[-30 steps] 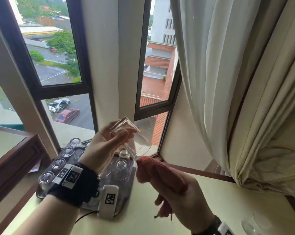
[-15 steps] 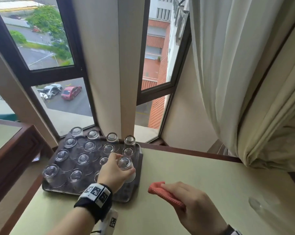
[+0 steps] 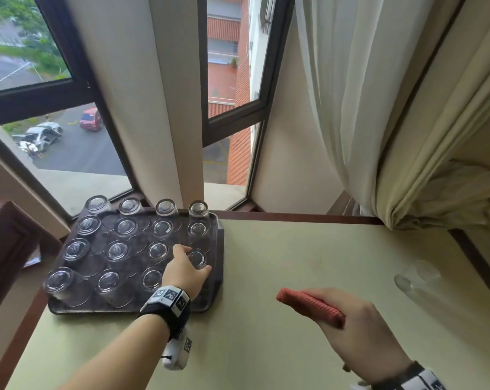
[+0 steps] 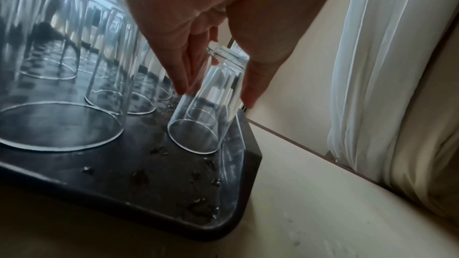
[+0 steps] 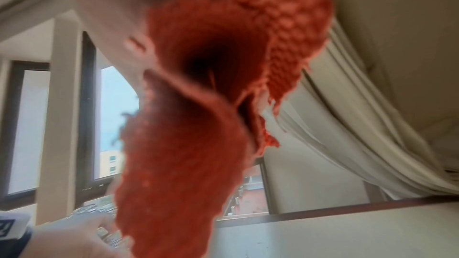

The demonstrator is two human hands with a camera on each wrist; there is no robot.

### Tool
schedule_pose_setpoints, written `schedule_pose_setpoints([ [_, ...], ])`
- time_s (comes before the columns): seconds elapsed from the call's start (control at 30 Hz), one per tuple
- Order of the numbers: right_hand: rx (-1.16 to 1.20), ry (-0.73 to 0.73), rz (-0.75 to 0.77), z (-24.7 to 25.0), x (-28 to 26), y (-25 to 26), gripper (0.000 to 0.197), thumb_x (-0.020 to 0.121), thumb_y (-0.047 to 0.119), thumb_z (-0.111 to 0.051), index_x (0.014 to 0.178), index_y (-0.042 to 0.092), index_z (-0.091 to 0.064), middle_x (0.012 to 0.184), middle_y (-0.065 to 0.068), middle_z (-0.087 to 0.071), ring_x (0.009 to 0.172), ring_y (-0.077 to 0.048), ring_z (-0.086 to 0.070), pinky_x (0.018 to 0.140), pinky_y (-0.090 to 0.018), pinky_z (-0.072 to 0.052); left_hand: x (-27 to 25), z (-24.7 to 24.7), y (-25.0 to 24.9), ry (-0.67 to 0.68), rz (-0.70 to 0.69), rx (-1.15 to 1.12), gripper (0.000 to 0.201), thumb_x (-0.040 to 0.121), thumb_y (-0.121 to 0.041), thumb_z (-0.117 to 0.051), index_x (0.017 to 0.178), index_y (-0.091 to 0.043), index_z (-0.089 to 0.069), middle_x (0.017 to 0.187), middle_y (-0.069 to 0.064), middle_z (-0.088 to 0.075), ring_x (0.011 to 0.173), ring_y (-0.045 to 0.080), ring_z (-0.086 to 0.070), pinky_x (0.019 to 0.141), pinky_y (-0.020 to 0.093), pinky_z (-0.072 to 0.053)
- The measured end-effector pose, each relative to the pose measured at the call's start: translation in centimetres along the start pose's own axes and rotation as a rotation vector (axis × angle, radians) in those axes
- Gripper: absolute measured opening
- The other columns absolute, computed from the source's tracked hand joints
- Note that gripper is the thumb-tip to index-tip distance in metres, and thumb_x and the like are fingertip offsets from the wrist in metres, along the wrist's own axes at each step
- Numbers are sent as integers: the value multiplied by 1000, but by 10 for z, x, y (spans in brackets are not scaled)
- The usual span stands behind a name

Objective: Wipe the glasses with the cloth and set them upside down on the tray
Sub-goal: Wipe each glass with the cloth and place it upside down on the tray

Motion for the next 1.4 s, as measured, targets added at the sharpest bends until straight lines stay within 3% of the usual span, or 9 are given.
schedule_pose_setpoints([
  [0.37, 58, -83, -116, 44, -17, -36, 38, 88, 11, -76, 109, 43, -75, 101, 32, -71, 92, 7, -68, 76, -12, -51, 9, -8, -11, -38, 85, -32, 68, 85, -30, -86, 136, -12, -44, 128, 16, -67, 116, 39, -65, 97, 45, -51],
  [0.53, 109, -95, -147, 66, -30, -59, 35, 89, 12, -75, 109, 42, -75, 99, 31, -72, 90, 6, -69, 72, -9, -50, -16, -2, -27, -135, 133, -7, 90, 80, -38, -90, 149, -11, -38, 147, 23, -48, 136, 45, -49, 114, 57, -44],
  [0.6, 141, -120, -170, 79, -37, -73, 33, 90, 15, -75, 109, 42, -75, 99, 29, -73, 86, 5, -70, 70, -12, -53, -41, 0, -49, -242, 91, 12, 91, 83, -41, -86, 151, -10, -35, 152, 25, -39, 144, 45, -37, 118, 59, -37],
  [0.67, 174, -154, -207, 94, -46, -88, 29, 89, 17, -76, 107, 40, -77, 92, 29, -72, 70, 11, -66, 58, -4, -47, -73, -11, -81, -303, -46, -29, 88, 85, -38, -84, 152, -11, -35, 152, 23, -38, 145, 41, -33, 121, 57, -31],
  [0.87, 230, -334, -305, 153, -80, -129, 23, 77, 47, -66, 100, 50, -70, 81, 30, -71, 64, 6, -66, 52, -6, -44, -146, -136, -180, 85, -326, -95, 87, 84, -41, -87, 152, -16, -39, 143, 9, -53, 132, 26, -55, 112, 45, -48],
  [1.03, 173, -388, -415, 188, -123, -191, 28, 82, 35, -73, 104, 50, -66, 94, 39, -67, 85, 10, -68, 65, -7, -53, -184, -247, -288, 366, -583, 14, 91, 89, -50, -80, 159, -26, -29, 152, -1, -50, 140, 16, -50, 112, 31, -44],
  [1.2, 126, -448, -484, 220, -156, -233, 26, 84, 24, -77, 104, 38, -70, 89, 38, -68, 81, 11, -67, 63, -3, -49, -194, -351, -358, 535, -719, 218, 107, 87, -50, -81, 167, -33, -13, 160, 10, -40, 144, 31, -42, 118, 39, -39],
  [1.3, 109, -484, -504, 233, -173, -251, 26, 85, 20, -78, 109, 30, -76, 97, 33, -71, 90, 12, -67, 74, 0, -48, -196, -395, -380, 570, -752, 376, 115, 87, -49, -82, 168, -39, -1, 173, 14, -16, 151, 40, -32, 121, 45, -36],
  [1.4, 118, -493, -506, 242, -185, -260, 28, 87, 22, -75, 110, 37, -73, 97, 32, -71, 93, 9, -68, 78, -4, -49, -193, -428, -396, 589, -749, 473, 118, 89, -43, -82, 168, -40, 6, 176, 12, -1, 156, 43, -24, 122, 47, -34],
])
Point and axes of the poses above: each hand's wrist, its own x-axis towards the middle knuckle, its own z-axis out of the back of the hand, y = z × x, the point moved 7 cm from there along x, towards the middle knuckle
